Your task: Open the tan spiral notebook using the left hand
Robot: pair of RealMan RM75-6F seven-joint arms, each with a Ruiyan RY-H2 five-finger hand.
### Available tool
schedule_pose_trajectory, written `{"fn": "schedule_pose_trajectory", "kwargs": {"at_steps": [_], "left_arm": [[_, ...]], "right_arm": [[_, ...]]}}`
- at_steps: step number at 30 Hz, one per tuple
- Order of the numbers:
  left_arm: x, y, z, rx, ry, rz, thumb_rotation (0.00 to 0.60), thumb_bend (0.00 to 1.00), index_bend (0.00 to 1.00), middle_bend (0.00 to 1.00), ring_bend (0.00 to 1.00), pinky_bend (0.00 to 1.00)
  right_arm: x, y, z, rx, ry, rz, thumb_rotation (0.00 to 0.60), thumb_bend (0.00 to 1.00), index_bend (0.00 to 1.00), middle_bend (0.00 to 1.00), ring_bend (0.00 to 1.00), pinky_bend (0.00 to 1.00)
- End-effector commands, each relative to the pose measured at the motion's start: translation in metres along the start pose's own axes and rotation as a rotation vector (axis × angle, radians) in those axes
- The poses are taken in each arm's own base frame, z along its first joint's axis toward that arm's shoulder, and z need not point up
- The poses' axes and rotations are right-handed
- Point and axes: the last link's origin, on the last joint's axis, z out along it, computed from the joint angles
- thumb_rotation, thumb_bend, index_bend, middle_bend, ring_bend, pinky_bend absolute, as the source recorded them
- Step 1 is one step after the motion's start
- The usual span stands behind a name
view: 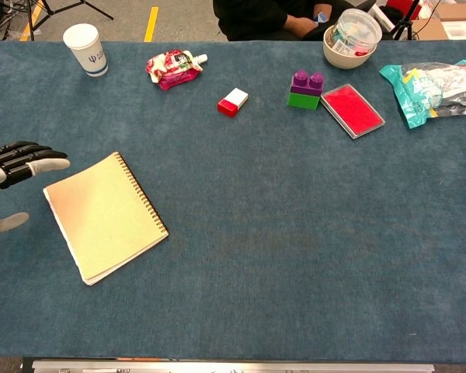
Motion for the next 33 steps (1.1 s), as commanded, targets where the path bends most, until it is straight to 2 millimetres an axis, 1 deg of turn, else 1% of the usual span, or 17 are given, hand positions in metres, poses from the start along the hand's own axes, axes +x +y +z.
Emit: {"fn": "schedule_pose_trajectory", "kwargs": {"at_steps": [1, 5, 10, 14, 19, 25, 33], "left_arm": [[-0.01, 0.002, 0.011, -0.026, -0.002, 0.004, 0.6, 0.32, 0.06, 0.05, 0.01, 0.0], [-0.018, 0.001, 0.017, -0.018, -0.002, 0.002, 0.6, 0.32, 0.06, 0.02, 0.01, 0.0], [-0.027, 0.003, 0.023, -0.015, 0.001, -0.014, 0.6, 0.32, 0.06, 0.01, 0.0, 0.0], [-0.033, 0.002, 0.028, -0.017, -0.006, 0.005, 0.6, 0.32, 0.06, 0.01, 0.0, 0.0], [-0.037, -0.001, 0.028, -0.011, -0.012, 0.009, 0.6, 0.32, 0.06, 0.01, 0.0, 0.0], [-0.047, -0.005, 0.025, 0.007, -0.047, 0.012, 0.6, 0.32, 0.06, 0.01, 0.0, 0.0], [-0.053, -0.006, 0.029, 0.019, -0.05, -0.003, 0.6, 0.32, 0.06, 0.01, 0.0, 0.0]], "right_arm": [[0.0, 0.0, -0.001, -0.002, 0.0, -0.001, 0.6, 0.39, 0.36, 0.37, 0.23, 0.29], [0.001, 0.0, -0.002, -0.006, 0.003, 0.0, 0.6, 0.39, 0.36, 0.37, 0.23, 0.29], [0.001, -0.001, -0.003, -0.005, 0.003, -0.002, 0.6, 0.39, 0.36, 0.37, 0.23, 0.29], [0.001, -0.002, -0.003, -0.003, 0.0, -0.004, 0.6, 0.39, 0.36, 0.37, 0.23, 0.29], [0.002, -0.002, -0.004, -0.006, 0.003, -0.007, 0.6, 0.39, 0.36, 0.37, 0.23, 0.29], [0.002, -0.001, -0.006, -0.01, 0.003, -0.007, 0.6, 0.39, 0.36, 0.37, 0.23, 0.29], [0.003, -0.001, -0.006, -0.011, 0.007, -0.01, 0.6, 0.39, 0.36, 0.37, 0.23, 0.29]]}}
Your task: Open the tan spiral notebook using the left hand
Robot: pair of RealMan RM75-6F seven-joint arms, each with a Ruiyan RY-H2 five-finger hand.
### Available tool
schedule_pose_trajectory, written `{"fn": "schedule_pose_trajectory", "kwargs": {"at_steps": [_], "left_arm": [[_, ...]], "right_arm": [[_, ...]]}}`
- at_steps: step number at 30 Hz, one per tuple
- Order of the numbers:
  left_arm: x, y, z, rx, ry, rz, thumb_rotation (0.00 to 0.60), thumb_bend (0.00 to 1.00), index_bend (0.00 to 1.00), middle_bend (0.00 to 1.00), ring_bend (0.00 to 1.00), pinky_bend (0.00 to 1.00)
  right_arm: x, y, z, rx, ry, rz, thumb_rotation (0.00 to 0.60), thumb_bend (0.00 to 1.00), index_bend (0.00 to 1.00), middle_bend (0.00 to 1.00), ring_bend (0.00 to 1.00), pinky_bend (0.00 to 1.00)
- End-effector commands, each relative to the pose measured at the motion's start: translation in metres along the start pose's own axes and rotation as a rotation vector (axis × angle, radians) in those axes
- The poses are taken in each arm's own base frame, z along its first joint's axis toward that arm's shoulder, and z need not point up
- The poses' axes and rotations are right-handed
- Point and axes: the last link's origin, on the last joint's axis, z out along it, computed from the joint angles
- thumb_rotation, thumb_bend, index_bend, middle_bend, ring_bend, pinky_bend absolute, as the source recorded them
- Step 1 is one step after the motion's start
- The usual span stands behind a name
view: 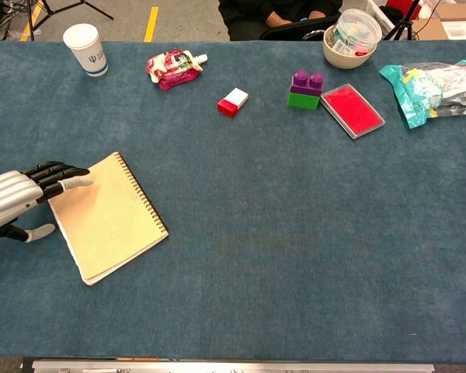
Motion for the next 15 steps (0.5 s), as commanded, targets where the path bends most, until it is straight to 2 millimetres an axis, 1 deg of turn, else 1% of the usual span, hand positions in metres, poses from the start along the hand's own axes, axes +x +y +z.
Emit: {"fn": "schedule_pose_trajectory", "kwargs": {"at_steps": [1, 7, 15], "left_arm": [[-0.002, 0.001, 0.002, -0.002, 0.002, -0.008, 0.6, 0.32, 0.06, 0.01, 0.0, 0.0], [-0.007, 0.008, 0.009, -0.011, 0.011, -0.04, 0.6, 0.32, 0.06, 0.01, 0.0, 0.0], [-0.006, 0.017, 0.023, -0.033, 0.044, -0.113, 0.6, 0.32, 0.06, 0.01, 0.0, 0.0]], "right_arm": [[0.0, 0.0, 0.0, -0.001, 0.0, -0.001, 0.6, 0.39, 0.36, 0.37, 0.23, 0.29], [0.003, 0.0, -0.002, -0.005, 0.008, -0.005, 0.6, 0.39, 0.36, 0.37, 0.23, 0.29], [0.002, 0.001, -0.002, -0.013, 0.009, -0.007, 0.6, 0.39, 0.36, 0.37, 0.23, 0.29]]}}
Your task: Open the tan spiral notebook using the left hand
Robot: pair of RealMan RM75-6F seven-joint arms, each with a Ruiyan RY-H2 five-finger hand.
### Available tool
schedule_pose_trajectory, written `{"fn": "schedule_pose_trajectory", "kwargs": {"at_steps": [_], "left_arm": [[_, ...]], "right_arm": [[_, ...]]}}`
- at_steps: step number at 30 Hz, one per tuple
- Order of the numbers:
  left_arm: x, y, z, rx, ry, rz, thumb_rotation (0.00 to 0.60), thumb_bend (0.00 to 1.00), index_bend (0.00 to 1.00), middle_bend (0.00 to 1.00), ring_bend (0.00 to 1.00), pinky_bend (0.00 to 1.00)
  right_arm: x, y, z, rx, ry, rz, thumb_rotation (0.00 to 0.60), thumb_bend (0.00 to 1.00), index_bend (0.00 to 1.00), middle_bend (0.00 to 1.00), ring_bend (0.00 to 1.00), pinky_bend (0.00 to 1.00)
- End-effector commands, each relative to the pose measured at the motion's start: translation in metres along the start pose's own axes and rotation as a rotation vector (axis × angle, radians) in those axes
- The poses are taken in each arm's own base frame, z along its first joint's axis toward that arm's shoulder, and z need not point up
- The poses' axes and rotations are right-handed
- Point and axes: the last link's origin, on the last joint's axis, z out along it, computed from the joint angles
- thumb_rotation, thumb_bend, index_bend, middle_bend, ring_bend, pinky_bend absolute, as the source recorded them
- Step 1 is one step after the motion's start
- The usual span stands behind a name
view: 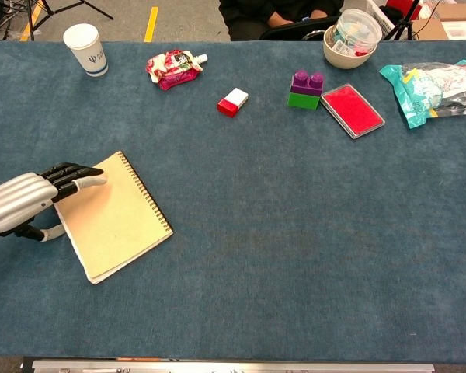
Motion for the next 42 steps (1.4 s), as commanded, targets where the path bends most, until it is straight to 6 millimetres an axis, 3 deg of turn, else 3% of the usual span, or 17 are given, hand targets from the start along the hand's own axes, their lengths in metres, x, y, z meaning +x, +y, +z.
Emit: {"fn": "schedule_pose_trajectory", "kwargs": {"at_steps": [1, 14, 23, 28, 33, 42], "left_arm": [[0.001, 0.004, 0.007, -0.008, 0.015, -0.034, 0.6, 0.32, 0.06, 0.01, 0.0, 0.0], [0.009, 0.026, 0.035, -0.021, 0.099, -0.234, 0.6, 0.33, 0.07, 0.03, 0.0, 0.0], [0.018, 0.037, 0.044, -0.044, 0.106, -0.268, 0.6, 0.34, 0.07, 0.03, 0.0, 0.0], [0.026, 0.047, 0.053, -0.057, 0.121, -0.308, 0.6, 0.37, 0.17, 0.03, 0.0, 0.0], [0.035, 0.061, 0.062, -0.079, 0.128, -0.327, 0.6, 0.46, 0.25, 0.04, 0.0, 0.0], [0.045, 0.078, 0.074, -0.075, 0.131, -0.339, 0.6, 0.47, 0.41, 0.06, 0.0, 0.0]], "right_arm": [[0.0, 0.0, 0.0, -0.002, 0.002, 0.0, 0.6, 0.4, 0.36, 0.37, 0.23, 0.29], [0.004, 0.003, -0.002, -0.011, 0.022, 0.007, 0.6, 0.39, 0.36, 0.37, 0.23, 0.29], [0.004, 0.005, -0.001, -0.008, 0.027, 0.014, 0.6, 0.39, 0.36, 0.37, 0.23, 0.29], [0.004, 0.006, -0.001, -0.008, 0.03, 0.021, 0.6, 0.39, 0.36, 0.37, 0.23, 0.29], [0.004, 0.007, -0.001, -0.007, 0.038, 0.023, 0.6, 0.4, 0.36, 0.37, 0.23, 0.29], [0.004, 0.011, -0.002, -0.009, 0.053, 0.031, 0.6, 0.39, 0.36, 0.37, 0.23, 0.29]]}}
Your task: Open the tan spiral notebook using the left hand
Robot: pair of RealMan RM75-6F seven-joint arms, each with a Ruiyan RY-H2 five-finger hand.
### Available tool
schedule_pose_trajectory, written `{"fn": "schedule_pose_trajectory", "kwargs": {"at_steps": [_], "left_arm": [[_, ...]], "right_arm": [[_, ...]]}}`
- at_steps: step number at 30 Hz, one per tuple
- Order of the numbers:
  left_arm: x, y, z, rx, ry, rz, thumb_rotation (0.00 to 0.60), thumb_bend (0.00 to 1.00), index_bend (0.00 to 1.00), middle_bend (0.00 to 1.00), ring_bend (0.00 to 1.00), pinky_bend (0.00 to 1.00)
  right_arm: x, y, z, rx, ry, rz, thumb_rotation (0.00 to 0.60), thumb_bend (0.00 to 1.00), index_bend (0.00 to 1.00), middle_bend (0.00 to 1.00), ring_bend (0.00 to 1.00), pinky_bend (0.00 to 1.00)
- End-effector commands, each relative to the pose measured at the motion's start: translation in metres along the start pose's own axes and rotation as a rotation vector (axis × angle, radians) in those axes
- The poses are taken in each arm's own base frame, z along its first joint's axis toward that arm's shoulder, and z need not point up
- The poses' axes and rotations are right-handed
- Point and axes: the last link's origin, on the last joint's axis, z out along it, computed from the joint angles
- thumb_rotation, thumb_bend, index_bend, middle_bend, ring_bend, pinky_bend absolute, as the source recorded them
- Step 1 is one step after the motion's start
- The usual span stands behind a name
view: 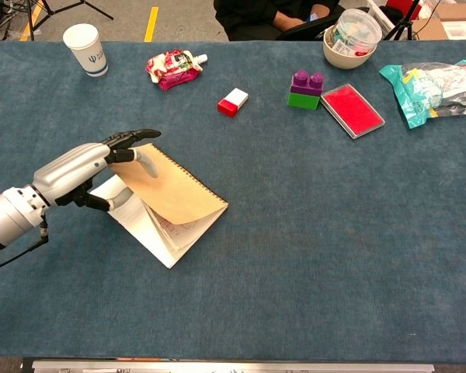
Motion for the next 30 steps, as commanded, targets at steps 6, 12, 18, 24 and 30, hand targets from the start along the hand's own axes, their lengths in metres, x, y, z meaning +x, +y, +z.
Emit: {"fn": "schedule_pose_trajectory", "kwargs": {"at_steps": [6, 12, 18, 24, 30], "left_arm": [[0.0, 0.008, 0.011, 0.036, 0.019, 0.029, 0.6, 0.47, 0.53, 0.1, 0.02, 0.09], [0.001, 0.01, 0.014, 0.05, 0.056, 0.059, 0.6, 0.47, 0.64, 0.21, 0.17, 0.38], [0.01, 0.007, 0.004, 0.044, 0.048, 0.086, 0.6, 0.48, 0.69, 0.27, 0.23, 0.5], [0.021, -0.006, -0.024, 0.039, -0.03, 0.158, 0.6, 0.49, 0.7, 0.27, 0.23, 0.5], [0.044, -0.022, -0.051, 0.038, -0.113, 0.271, 0.6, 0.49, 0.69, 0.27, 0.23, 0.5]], "right_arm": [[0.0, 0.002, 0.0, 0.004, 0.009, 0.007, 0.6, 0.39, 0.36, 0.37, 0.23, 0.29], [0.0, 0.003, 0.0, 0.006, 0.011, 0.01, 0.6, 0.4, 0.36, 0.37, 0.23, 0.29], [0.0, 0.004, 0.0, 0.008, 0.016, 0.011, 0.6, 0.39, 0.36, 0.37, 0.23, 0.29], [0.0, 0.003, 0.0, 0.012, 0.016, 0.013, 0.6, 0.39, 0.36, 0.37, 0.23, 0.29], [0.0, 0.001, 0.0, 0.019, 0.02, 0.014, 0.6, 0.4, 0.36, 0.37, 0.23, 0.29]]}}
